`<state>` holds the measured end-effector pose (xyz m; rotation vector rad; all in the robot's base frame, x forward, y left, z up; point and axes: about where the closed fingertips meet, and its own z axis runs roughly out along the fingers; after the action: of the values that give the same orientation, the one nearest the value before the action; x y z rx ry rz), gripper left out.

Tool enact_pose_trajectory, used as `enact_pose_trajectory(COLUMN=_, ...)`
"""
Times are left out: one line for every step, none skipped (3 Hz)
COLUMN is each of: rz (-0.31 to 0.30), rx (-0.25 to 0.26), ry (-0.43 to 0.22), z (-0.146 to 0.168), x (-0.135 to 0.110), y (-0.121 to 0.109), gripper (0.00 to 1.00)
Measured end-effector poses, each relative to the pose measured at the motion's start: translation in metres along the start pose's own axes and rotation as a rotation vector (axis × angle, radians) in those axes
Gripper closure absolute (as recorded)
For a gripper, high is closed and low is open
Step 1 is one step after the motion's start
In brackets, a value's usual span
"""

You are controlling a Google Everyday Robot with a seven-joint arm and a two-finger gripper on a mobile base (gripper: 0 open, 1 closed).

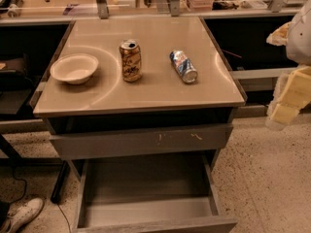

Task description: Place redbull can into middle drawer

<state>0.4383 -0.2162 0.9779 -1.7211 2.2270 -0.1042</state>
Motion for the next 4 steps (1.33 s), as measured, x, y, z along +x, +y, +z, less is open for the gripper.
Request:
enact_pose_trajectory(rz=0.000, rx=0.000, ry=0.000, z=0.000, x=0.000, y=0.000, gripper=0.00)
enact_pose_trajectory(rz=0.026, rx=-0.003, ry=-0.001, z=0.002, x=-0.005, y=-0.004, gripper=0.00)
enact_pose_trajectory(rz=0.097, rx=-0.052, ry=0.024, z=0.018, x=-0.015, y=-0.023, gripper=0.00)
enact_pose_trajectory(rz=0.163, rx=-0.106, ry=0.062, z=0.041, x=-0.039, y=-0.043, gripper=0.00)
